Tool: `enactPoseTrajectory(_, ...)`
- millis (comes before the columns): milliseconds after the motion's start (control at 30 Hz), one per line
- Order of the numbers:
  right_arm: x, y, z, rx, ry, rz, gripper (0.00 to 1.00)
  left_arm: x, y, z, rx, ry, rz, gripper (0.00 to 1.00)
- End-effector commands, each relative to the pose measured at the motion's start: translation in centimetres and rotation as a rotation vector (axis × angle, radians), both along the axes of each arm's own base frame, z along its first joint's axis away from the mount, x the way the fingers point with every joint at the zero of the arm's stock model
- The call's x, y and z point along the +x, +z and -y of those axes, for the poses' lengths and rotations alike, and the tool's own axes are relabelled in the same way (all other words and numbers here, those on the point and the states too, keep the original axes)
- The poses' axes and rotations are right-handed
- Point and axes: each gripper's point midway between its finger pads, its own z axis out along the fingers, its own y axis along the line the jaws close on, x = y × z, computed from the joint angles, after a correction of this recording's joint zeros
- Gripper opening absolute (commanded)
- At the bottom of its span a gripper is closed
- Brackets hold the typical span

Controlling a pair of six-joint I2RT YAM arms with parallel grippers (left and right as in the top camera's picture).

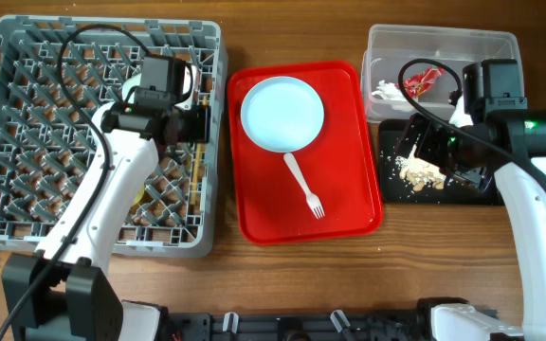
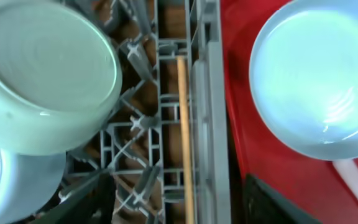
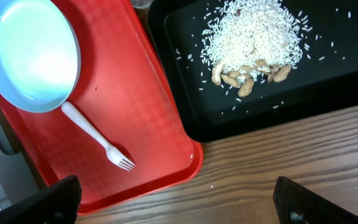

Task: Sort waste into correct bins and load items into the dishwasher rack
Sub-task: 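Grasp the white fork and place it in the rack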

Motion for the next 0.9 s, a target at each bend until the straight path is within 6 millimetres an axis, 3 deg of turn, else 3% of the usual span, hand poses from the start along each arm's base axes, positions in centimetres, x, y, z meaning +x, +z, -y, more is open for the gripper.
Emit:
enactPoseTrajectory(0,0.2,0.7,0.0,0.004,0.003,0.021,1.00,0.2,1.4,3.1,-0.129,-0.033,0.033,0.68)
enactPoseTrajectory(133,0.2,0.7,0.0,0.005,0.003,0.021,1.00,-2.3,1.9,10.9,-0.344,-0.069,-0.043,0.70)
enactPoseTrajectory(233,0.2,0.7,-0.1,0.011,0.006,0.021,1.00,-3.3,0.5,14.8,-0.363,0.044,-0.072,0.69)
enactPoseTrajectory(367,0.2,0.7,-0.1,0.011,0.007,0.021,0.99,-7.0,-5.5,19.8,-0.299,0.060,-0.229,0.69)
enactPoseTrajectory(567,0.2,0.7,-0.1,0.011,0.007,0.021,1.00,-11.8,-11.3,23.3,-0.227,0.090,-0.374,0.66)
enactPoseTrajectory(800,0.2,0.7,-0.1,0.011,0.007,0.020,1.00,-12.9,-14.5,23.3,-0.168,0.109,-0.429,0.62)
enactPoseTrajectory(833,0.2,0.7,-0.1,0.010,0.007,0.020,1.00,-13.0,-14.6,23.2,-0.164,0.110,-0.432,0.41)
enactPoseTrajectory(867,0.2,0.7,-0.1,0.010,0.007,0.020,1.00,-13.1,-14.6,23.1,-0.162,0.110,-0.435,0.34)
